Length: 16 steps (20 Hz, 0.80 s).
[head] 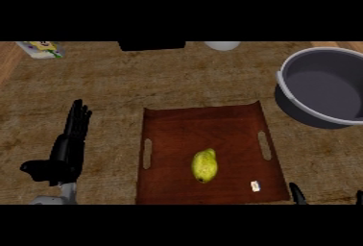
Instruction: Pick the pear from the tray and place it in the pot
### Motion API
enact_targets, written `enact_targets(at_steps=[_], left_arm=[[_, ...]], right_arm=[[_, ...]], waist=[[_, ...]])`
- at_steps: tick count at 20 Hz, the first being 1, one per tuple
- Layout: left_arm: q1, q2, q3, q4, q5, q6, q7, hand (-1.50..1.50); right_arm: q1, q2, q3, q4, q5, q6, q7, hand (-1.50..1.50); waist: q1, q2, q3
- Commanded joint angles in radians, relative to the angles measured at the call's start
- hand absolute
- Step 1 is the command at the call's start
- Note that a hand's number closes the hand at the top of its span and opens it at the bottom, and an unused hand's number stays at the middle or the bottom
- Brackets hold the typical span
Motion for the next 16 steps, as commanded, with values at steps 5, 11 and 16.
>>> enact_targets(at_steps=[5, 11, 16], left_arm=[[-0.013, -0.014, -0.037, -0.037, -0.014, -0.023, -0.010, 0.00], [-0.021, -0.039, -0.055, -0.030, -0.029, -0.017, -0.005, 0.00], [-0.067, -0.042, -0.064, -0.080, -0.069, 0.023, 0.104, 0.00]], right_arm=[[0.286, -0.050, 0.461, 0.006, 0.207, -0.114, 0.062, -1.50], [0.236, -0.098, 0.646, 0.008, 0.415, -0.263, 0.370, -1.50], [0.021, -0.087, 0.608, 0.045, 0.574, -0.250, 0.698, -1.50]], waist=[[0.080, 0.031, -0.006], [0.101, 0.038, -0.006], [0.095, 0.033, -0.004]])
